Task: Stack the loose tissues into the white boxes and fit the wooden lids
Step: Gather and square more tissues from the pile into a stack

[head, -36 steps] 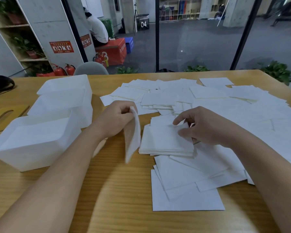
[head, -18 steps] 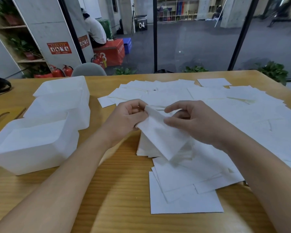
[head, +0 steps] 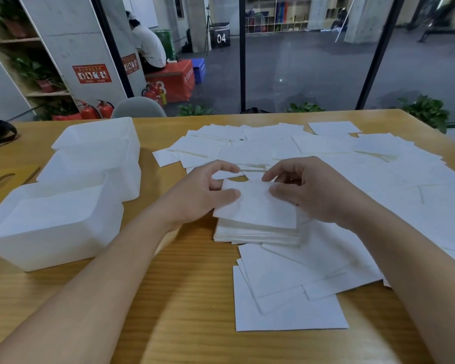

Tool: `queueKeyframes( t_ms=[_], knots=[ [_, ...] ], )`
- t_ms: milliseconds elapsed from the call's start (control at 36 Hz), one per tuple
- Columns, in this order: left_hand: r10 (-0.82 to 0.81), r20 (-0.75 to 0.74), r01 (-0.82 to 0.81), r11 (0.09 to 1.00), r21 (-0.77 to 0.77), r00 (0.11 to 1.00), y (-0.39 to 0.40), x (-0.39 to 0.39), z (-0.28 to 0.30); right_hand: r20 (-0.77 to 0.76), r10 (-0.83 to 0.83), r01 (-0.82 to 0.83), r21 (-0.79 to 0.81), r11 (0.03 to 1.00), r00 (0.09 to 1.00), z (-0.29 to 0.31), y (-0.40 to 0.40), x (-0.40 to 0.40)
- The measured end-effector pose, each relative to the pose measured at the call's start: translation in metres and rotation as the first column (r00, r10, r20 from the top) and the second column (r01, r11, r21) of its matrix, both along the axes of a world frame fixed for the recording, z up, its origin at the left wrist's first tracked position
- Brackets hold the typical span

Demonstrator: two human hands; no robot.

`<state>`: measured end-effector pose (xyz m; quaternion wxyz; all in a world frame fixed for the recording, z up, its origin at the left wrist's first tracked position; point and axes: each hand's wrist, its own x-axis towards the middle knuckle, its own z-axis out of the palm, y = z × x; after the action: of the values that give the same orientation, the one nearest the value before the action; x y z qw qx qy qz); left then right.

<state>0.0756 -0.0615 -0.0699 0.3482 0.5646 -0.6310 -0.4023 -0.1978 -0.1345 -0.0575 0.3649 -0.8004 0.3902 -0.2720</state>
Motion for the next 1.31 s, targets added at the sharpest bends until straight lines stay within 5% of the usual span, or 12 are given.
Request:
queueKeyframes(
  t_ms=[472,583,694,1028,1167,1306],
  knots=[
    [-0.081,0.255,0.077,0.997,0.024,0.963,0.0,0.008,0.0,-0.185,-0.056,0.028,-0.154,0.988,0.981,-0.015,-0.003,-0.001],
    [0.118,0.286,-0.074,0.984,-0.161,0.951,-0.008,0.014,-0.007,-0.187,-0.1,0.065,-0.183,0.981,0.977,-0.015,-0.003,0.0],
    [0.387,0.41,-0.24,0.9,-0.365,0.826,-0.017,0.02,-0.023,-0.192,-0.114,0.073,-0.208,0.975,0.975,-0.014,0.0,0.002],
    [0.484,0.564,-0.246,0.861,-0.446,0.669,-0.04,0.032,-0.03,-0.284,-0.06,-0.012,-0.246,0.969,0.957,-0.015,0.01,0.009],
    [0.451,0.563,-0.215,0.874,-0.437,0.692,-0.034,0.034,-0.023,-0.207,-0.083,0.032,-0.238,0.971,0.975,-0.014,0.011,0.011],
    [0.353,0.393,-0.157,0.879,-0.45,0.849,-0.016,0.026,-0.007,-0.006,-0.093,0.092,-0.134,0.987,0.996,-0.007,0.009,0.015]
  ],
)
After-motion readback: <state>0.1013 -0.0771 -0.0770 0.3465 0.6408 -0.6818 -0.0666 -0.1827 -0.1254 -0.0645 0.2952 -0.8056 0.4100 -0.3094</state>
